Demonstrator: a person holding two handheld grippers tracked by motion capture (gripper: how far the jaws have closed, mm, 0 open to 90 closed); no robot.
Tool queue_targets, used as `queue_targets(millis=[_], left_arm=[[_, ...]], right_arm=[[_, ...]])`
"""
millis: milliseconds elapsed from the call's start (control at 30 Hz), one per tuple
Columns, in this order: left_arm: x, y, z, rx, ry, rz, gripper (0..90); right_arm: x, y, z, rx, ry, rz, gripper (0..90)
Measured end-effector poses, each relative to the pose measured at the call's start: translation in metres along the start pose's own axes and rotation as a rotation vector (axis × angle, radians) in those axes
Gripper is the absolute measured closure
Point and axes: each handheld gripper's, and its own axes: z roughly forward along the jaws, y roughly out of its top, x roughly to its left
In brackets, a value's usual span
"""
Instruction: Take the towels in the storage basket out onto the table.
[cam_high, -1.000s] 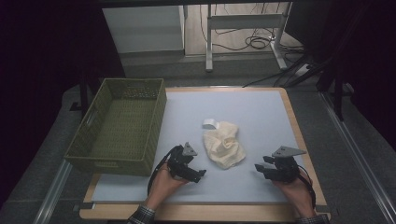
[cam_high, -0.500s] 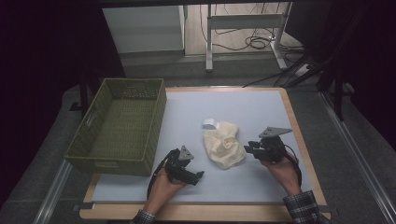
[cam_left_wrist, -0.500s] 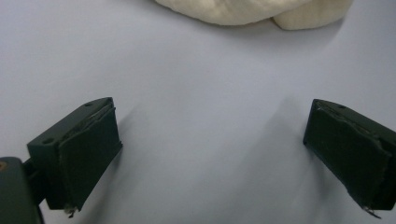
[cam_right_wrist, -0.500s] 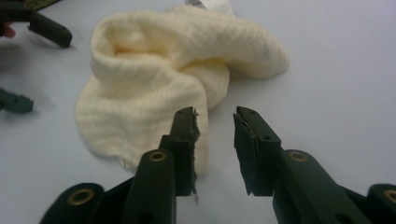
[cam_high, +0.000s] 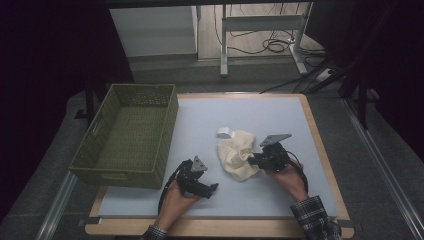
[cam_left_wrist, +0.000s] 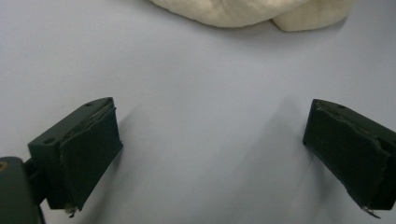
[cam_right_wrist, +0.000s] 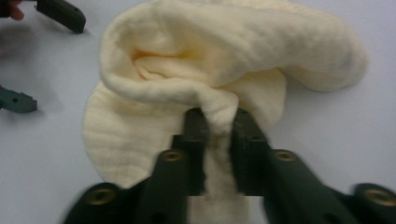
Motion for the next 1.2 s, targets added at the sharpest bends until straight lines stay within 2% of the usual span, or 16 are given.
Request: queue_targets(millis=[133, 267, 300, 400, 433, 467, 500, 533, 600, 633, 667, 700, 800, 900, 1067, 1200], left_arm=[[0.0, 0.0, 0.0, 0.0, 0.001, 0.002, 3.8], [0.0, 0.0, 0.0, 0.001, 0.003, 0.003, 3.9], [0.0, 0.0, 0.0, 0.001, 0.003, 0.003, 3.9], [0.0, 0.0, 0.0, -0.002, 0.003, -0.001, 3.9], [0.0, 0.0, 0.0, -0.002, 0.003, -0.001, 4.0], [0.0, 0.0, 0.0, -0.002, 0.003, -0.001, 4.0], [0.0, 0.0, 0.0, -0.003, 0.003, -0.001, 4.0], [0.0, 0.0, 0.0, -0.003, 0.004, 0.0, 4.1], [0.0, 0.0, 0.0, -0.001, 0.003, 0.001, 4.1], [0.0, 0.0, 0.0, -0.001, 0.003, 0.001, 4.1], [0.0, 0.0, 0.0, -0.001, 0.003, -0.001, 4.1], [0.0, 0.0, 0.0, -0.001, 0.003, -0.001, 4.1], [0.0, 0.0, 0.0, -0.001, 0.003, -0.001, 4.2], [0.0, 0.0, 0.0, -0.001, 0.003, -0.001, 4.2], [0.0, 0.0, 0.0, -0.001, 0.004, 0.0, 4.2], [0.0, 0.0, 0.0, -0.001, 0.004, 0.0, 4.2]], right_arm=[[0.007, 0.005, -0.005, -0.014, -0.007, -0.029, 86.3], [0.015, 0.022, -0.03, -0.049, -0.036, -0.062, 86.6], [0.015, 0.022, -0.03, -0.049, -0.036, -0.062, 86.6], [0.013, 0.031, -0.052, -0.072, -0.085, -0.064, 86.6], [0.008, 0.033, -0.064, -0.077, -0.123, -0.051, 86.6], [0.008, 0.033, -0.064, -0.077, -0.123, -0.051, 86.6], [0.002, 0.034, -0.07, -0.078, -0.148, -0.039, 86.6], [-0.016, 0.03, -0.081, -0.07, -0.221, 0.0, 86.6], [-0.035, 0.023, -0.086, -0.067, -0.25, 0.059, 86.3], [-0.035, 0.023, -0.086, -0.067, -0.25, 0.059, 86.3], [-0.045, 0.016, -0.088, -0.065, -0.255, 0.097, 85.2], [-0.063, 0.002, -0.088, -0.051, -0.274, 0.157, 77.8], [-0.077, -0.016, -0.089, -0.046, -0.282, 0.206, 72.5], [-0.076, -0.021, -0.093, -0.063, -0.269, 0.216, 71.1], [-0.043, -0.022, -0.106, -0.055, -0.25, 0.125, 66.7], [-0.03, -0.026, -0.111, -0.037, -0.246, 0.088, 65.3]])
